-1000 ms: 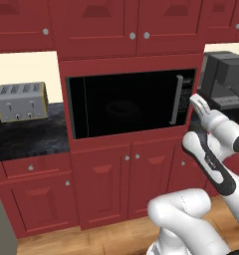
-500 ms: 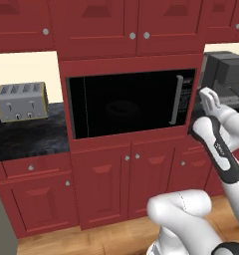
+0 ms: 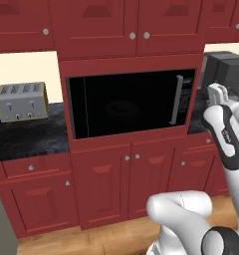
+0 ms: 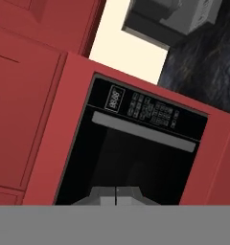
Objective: Transport the chicken drumstick from the fridge to the microwave and turn on the microwave.
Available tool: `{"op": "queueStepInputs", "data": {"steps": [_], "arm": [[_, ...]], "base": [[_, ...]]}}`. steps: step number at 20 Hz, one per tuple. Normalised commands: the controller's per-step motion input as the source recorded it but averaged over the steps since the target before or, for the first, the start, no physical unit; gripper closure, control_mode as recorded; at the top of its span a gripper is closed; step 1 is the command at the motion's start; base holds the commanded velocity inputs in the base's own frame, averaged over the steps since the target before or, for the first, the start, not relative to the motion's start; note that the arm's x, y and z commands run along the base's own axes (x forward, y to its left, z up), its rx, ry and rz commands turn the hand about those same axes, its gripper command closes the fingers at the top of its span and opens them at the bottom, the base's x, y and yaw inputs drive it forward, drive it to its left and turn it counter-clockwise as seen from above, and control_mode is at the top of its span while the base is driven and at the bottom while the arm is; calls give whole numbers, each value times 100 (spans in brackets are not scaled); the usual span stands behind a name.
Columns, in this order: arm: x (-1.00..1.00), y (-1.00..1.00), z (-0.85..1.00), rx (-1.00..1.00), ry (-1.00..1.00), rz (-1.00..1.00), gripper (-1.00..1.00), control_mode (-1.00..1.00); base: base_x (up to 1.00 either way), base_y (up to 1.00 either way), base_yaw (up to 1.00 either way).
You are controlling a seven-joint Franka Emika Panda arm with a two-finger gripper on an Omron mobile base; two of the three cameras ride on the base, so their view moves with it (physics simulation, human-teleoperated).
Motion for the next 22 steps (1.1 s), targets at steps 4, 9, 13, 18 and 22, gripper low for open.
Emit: {"op": "queueStepInputs", "data": {"steps": [4,9,13,18,22], "arm": [[3,0,-9,0,0,0,100,-100],[2,0,-14,6,4,0,100,-100],[0,-2,-4,13,6,0,100,-100],[1,-7,-4,13,7,0,100,-100],[2,-17,-5,10,6,0,100,-100]], "base": [[0,0,0],[0,0,0],[0,0,0],[0,0,0],[0,0,0]]}}
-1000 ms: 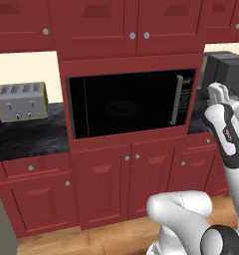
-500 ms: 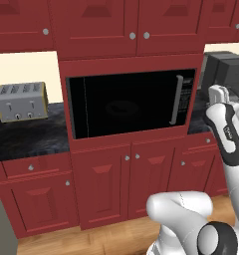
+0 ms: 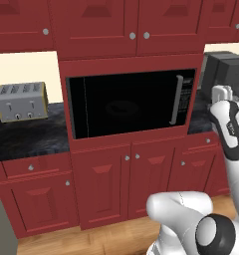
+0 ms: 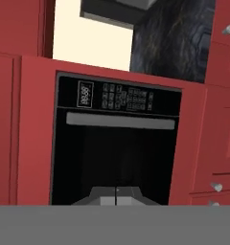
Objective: Transport the chicken drumstick from the fridge to the microwave and turn on the microwave.
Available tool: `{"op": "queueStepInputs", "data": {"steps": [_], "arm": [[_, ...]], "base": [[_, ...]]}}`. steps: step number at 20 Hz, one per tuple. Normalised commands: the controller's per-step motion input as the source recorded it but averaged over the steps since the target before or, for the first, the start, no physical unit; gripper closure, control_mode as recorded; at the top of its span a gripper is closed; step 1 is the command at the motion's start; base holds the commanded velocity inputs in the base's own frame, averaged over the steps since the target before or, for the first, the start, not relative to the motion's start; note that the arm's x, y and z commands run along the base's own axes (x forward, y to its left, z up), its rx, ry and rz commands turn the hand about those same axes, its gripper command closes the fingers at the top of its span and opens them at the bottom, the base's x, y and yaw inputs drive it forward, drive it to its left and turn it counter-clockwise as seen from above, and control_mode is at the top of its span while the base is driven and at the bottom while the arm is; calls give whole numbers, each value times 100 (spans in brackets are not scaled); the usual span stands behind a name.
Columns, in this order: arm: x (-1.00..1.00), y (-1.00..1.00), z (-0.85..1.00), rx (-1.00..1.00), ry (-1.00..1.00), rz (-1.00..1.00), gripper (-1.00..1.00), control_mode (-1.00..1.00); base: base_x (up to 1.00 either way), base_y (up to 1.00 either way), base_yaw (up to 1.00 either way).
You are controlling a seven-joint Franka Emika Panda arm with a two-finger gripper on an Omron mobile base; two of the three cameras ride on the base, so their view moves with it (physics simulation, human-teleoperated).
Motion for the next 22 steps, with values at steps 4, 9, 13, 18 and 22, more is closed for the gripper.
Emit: {"op": "queueStepInputs", "data": {"steps": [4,9,13,18,22], "arm": [[7,-16,-11,4,2,0,100,-100],[14,-2,-21,0,0,0,100,-100],[17,-2,-21,0,0,0,100,-100],[15,-8,-11,3,0,0,100,-100],[13,-11,-9,3,0,0,100,-100]], "base": [[0,0,0],[0,0,0],[0,0,0],[0,0,0],[0,0,0]]}}
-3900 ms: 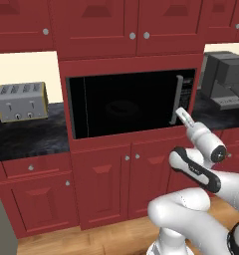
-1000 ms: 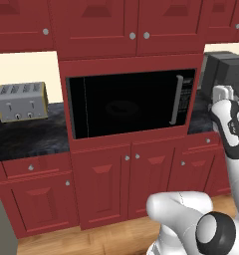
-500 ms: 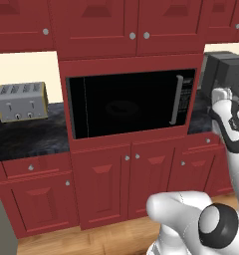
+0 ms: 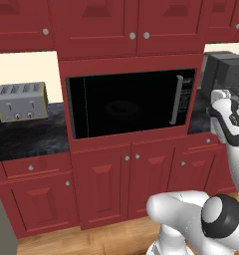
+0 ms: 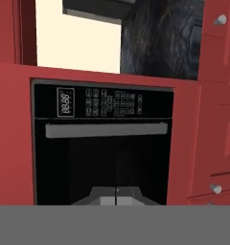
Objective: Transport the chicken drumstick from the fridge to the microwave and turn on the microwave.
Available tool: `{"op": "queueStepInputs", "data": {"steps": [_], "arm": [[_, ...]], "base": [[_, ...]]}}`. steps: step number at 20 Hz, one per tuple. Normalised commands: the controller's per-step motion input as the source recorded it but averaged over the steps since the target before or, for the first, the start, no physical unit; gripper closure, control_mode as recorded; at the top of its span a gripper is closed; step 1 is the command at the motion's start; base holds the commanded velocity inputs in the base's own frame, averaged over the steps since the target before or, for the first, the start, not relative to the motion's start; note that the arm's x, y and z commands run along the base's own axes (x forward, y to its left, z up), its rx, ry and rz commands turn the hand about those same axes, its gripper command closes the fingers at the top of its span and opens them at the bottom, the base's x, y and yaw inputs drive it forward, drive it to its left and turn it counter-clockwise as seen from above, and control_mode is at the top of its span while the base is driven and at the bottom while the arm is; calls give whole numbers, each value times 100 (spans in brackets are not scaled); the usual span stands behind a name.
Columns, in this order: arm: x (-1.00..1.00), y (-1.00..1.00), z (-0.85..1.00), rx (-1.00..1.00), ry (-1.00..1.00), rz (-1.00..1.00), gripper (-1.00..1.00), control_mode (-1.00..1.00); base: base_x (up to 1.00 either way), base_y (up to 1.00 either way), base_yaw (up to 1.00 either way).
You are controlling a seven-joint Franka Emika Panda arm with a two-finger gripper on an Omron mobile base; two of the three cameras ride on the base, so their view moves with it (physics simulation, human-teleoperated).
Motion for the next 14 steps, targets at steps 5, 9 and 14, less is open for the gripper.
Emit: {"op": "queueStepInputs", "data": {"steps": [5,9,14], "arm": [[17,-5,-18,0,0,0,100,-100],[26,-7,-12,0,0,0,100,-100],[30,-10,-12,0,0,0,100,-100]], "base": [[0,0,0],[0,0,0],[0,0,0]]}}
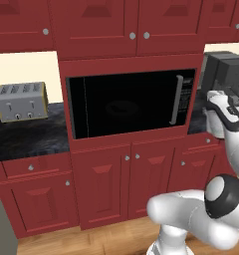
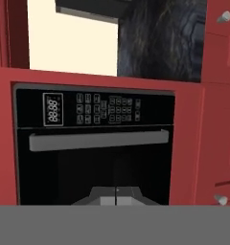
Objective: Transport the chicken drumstick from the fridge to the microwave and turn on the microwave.
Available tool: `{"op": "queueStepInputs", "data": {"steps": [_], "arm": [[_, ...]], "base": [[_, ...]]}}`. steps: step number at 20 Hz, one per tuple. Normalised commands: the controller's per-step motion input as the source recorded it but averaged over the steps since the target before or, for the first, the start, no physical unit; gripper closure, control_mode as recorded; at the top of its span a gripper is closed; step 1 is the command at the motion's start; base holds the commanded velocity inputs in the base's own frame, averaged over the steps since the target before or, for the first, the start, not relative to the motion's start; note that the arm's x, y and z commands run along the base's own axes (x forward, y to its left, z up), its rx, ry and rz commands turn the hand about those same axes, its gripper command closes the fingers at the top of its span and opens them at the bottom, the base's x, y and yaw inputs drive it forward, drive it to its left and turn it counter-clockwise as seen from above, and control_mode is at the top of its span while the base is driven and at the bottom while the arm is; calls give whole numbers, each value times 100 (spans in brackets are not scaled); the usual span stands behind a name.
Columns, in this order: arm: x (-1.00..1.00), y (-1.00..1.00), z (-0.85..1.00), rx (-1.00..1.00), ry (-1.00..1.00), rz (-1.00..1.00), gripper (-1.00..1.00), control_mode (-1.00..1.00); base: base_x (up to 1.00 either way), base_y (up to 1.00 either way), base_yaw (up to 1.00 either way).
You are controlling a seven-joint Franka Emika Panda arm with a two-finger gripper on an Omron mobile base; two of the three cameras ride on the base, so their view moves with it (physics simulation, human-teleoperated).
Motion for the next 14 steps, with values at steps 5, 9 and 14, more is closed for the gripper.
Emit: {"op": "queueStepInputs", "data": {"steps": [5,9,14], "arm": [[30,-9,-19,0,0,0,100,-100],[32,-4,-23,0,0,0,100,-100],[27,-4,-18,0,0,0,100,-100]], "base": [[0,0,0],[0,0,0],[0,0,0]]}}
